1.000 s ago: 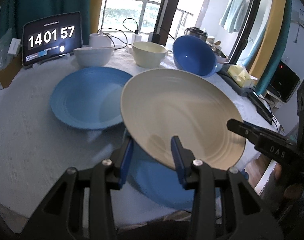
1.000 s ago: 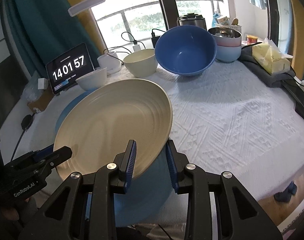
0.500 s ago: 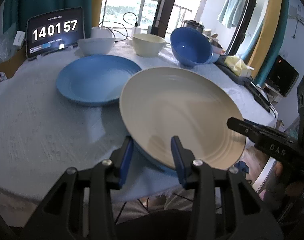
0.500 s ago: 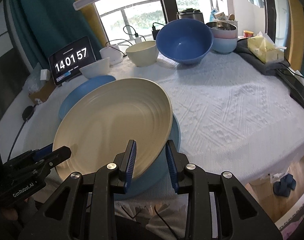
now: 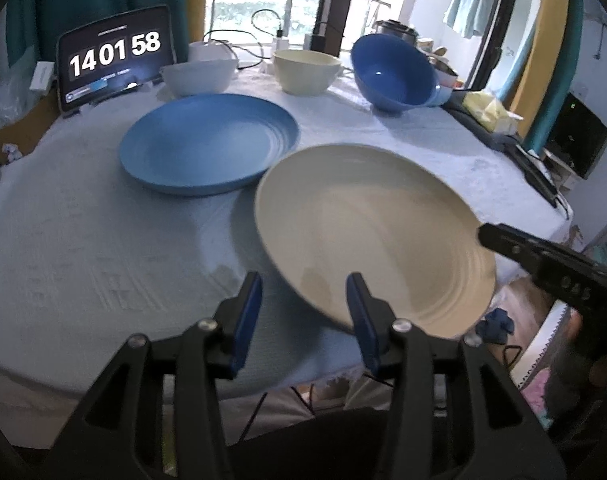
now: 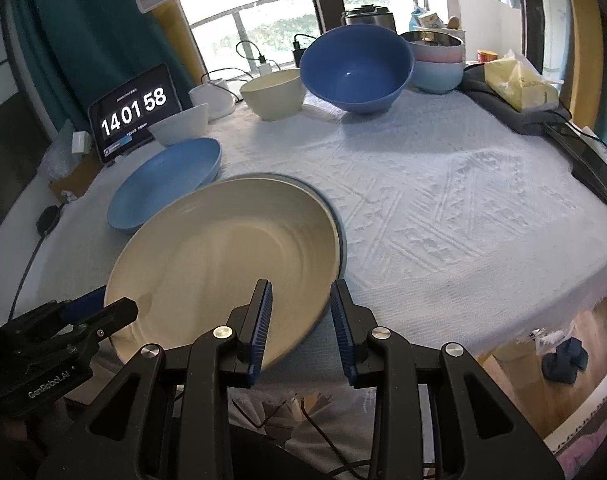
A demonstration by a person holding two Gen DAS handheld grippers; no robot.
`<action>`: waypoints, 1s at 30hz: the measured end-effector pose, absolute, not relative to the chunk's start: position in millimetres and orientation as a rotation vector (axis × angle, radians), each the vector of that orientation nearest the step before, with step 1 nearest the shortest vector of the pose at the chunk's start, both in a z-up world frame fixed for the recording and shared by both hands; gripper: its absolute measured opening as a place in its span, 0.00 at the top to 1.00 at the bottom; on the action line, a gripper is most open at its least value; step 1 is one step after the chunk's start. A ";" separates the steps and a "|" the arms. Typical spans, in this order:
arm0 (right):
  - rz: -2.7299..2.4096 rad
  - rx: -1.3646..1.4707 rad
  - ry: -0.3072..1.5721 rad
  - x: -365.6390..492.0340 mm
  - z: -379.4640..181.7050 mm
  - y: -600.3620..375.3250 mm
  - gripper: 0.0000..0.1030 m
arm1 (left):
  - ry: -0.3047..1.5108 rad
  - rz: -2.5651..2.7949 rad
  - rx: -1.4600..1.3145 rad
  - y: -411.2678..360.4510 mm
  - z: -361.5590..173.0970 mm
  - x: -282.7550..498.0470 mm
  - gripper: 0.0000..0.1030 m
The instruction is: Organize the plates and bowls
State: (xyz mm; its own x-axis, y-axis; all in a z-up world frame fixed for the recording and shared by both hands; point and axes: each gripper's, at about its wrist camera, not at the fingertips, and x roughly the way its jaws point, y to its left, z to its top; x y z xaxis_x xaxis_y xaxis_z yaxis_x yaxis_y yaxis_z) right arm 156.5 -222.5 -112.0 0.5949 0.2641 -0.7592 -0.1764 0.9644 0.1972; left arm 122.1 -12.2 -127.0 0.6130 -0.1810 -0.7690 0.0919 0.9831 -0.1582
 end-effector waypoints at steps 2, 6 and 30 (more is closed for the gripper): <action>0.251 0.102 0.898 157.7 -113.1 -223.9 0.68 | 0.908 -0.153 -0.128 -8.1 -130.9 124.8 0.51; 0.244 0.107 0.920 162.8 -120.6 -224.9 0.68 | 0.923 -0.150 -0.142 -5.2 -135.7 130.9 0.47; 0.210 0.105 0.965 202.3 -135.5 -235.1 0.77 | 0.973 -0.214 -0.057 -41.7 -145.2 172.2 0.47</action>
State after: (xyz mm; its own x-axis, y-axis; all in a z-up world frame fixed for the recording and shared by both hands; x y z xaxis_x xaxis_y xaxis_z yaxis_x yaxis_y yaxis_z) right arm 202.3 -235.1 -135.5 0.5511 0.2237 -0.8039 -0.1304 0.9746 0.1818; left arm 172.2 -41.7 -145.2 0.5438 -0.2059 -0.8136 0.1550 0.9774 -0.1437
